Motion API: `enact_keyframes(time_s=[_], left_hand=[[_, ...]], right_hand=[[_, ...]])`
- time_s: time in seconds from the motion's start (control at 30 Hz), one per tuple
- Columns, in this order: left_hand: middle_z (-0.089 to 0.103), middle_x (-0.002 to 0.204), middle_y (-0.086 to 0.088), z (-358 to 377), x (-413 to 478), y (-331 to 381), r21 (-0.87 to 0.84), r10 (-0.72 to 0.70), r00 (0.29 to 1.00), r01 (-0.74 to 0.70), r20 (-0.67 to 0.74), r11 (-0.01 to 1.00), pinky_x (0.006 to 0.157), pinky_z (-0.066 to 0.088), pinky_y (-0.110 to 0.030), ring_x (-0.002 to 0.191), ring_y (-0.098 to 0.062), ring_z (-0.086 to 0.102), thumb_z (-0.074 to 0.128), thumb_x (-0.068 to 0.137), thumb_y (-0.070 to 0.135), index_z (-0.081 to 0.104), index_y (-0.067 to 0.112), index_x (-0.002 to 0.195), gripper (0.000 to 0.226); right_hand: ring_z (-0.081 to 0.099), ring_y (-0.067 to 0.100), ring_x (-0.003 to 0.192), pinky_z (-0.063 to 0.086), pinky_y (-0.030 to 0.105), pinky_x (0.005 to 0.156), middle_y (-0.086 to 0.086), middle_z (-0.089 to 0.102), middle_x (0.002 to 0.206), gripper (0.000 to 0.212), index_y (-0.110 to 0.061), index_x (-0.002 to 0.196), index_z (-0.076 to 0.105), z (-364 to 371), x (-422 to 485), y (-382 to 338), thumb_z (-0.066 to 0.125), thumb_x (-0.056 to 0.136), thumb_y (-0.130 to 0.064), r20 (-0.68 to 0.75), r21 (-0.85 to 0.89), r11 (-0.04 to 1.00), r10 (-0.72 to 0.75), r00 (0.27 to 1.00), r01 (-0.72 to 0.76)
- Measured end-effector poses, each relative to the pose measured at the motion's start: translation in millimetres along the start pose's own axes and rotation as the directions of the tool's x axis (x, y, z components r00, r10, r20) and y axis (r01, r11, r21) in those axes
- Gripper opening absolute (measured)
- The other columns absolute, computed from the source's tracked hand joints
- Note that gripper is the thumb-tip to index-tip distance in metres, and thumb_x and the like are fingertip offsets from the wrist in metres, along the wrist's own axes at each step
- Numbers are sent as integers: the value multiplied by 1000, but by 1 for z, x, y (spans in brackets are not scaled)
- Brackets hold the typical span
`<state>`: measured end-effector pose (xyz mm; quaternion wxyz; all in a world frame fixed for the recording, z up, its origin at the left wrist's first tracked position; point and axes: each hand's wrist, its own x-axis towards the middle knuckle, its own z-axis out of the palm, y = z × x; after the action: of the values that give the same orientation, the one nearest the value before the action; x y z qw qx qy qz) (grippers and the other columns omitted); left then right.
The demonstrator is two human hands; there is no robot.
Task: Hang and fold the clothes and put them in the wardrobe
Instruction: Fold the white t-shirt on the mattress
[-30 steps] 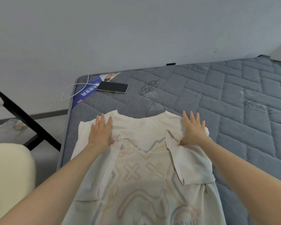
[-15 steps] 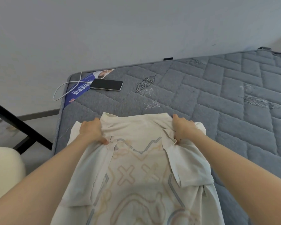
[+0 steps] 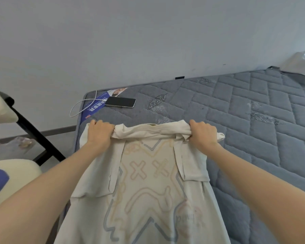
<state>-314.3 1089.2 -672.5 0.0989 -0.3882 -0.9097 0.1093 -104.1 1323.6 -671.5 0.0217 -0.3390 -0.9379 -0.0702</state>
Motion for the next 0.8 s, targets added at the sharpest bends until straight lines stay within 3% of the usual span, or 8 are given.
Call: enact_keyframes(time_s=[0.2, 0.33, 0.43, 0.5, 0.57, 0.63, 0.7, 0.8], left_hand=[[60, 109, -7, -41, 29, -9, -76, -44, 971, 27, -234, 997, 87, 29, -35, 105, -29, 48, 54, 85, 4, 60, 14, 105, 23], [58, 87, -19, -48, 38, -16, -135, -14, 914, -44, -406, 990, 79, 36, -42, 86, -36, 52, 64, 65, -13, 62, 1, 84, 24], [58, 81, -20, -43, 22, -17, -180, 32, 923, -109, -385, 978, 92, 39, -50, 77, -37, 55, 61, 60, -18, 61, -2, 80, 26], [57, 77, -19, -36, 4, -18, -201, 75, 926, -158, -369, 967, 91, 42, -53, 68, -37, 56, 61, 56, -20, 60, -2, 80, 30], [56, 72, -15, -25, -16, -18, -189, 124, 935, -195, -331, 962, 87, 46, -53, 59, -34, 57, 67, 46, -19, 59, 1, 80, 40], [55, 67, -9, -17, -40, -17, -170, 182, 939, -238, -291, 956, 68, 51, -40, 52, -30, 55, 76, 35, -12, 56, 7, 78, 51], [52, 63, -5, -14, -63, -15, -187, 217, 947, -263, -234, 946, 45, 32, -23, 47, -27, 52, 79, 30, -6, 50, 12, 78, 59], [50, 63, -1, -9, -96, -9, -196, 258, 948, -293, -185, 936, 42, 18, -21, 43, -22, 51, 82, 27, -4, 40, 18, 83, 73]], right_hand=[[49, 30, 70, 23, 30, 54, 9, 59, 87, 19, -13, 96, 38, -45, 26, 12, 48, 84, -2, -166, 21, 998, 67, 984, -64], [42, 27, 63, 13, 29, 47, 9, 58, 80, 21, -11, 102, 41, -60, 33, 18, 49, 85, -2, -233, 52, 996, 85, 969, -75], [31, 20, 49, 17, 31, 50, 5, 49, 68, 17, -12, 97, 41, -56, 20, 20, 51, 85, -6, -230, 60, 998, 35, 973, -21], [24, 17, 46, 19, 32, 60, 1, 39, 59, 17, -13, 91, 40, -49, 7, 20, 51, 81, -5, -223, 81, 996, -14, 975, 32], [30, 21, 49, 21, 31, 62, 2, 44, 59, 20, -13, 95, 42, -43, -11, 17, 51, 80, -3, -171, 59, 997, -43, 984, 54], [40, 27, 60, 22, 30, 52, 6, 53, 72, 22, -14, 100, 42, -38, -31, 14, 49, 81, -4, -77, 48, 997, -57, 995, 61], [50, 30, 69, 26, 31, 51, 4, 51, 77, 20, -17, 99, 37, -33, -55, 11, 49, 85, -9, -9, 55, 995, -79, 997, 79], [59, 32, 80, 29, 31, 58, 5, 62, 94, 23, -18, 109, 40, -23, -90, 9, 47, 87, -13, 47, 30, 995, -100, 994, 99]])
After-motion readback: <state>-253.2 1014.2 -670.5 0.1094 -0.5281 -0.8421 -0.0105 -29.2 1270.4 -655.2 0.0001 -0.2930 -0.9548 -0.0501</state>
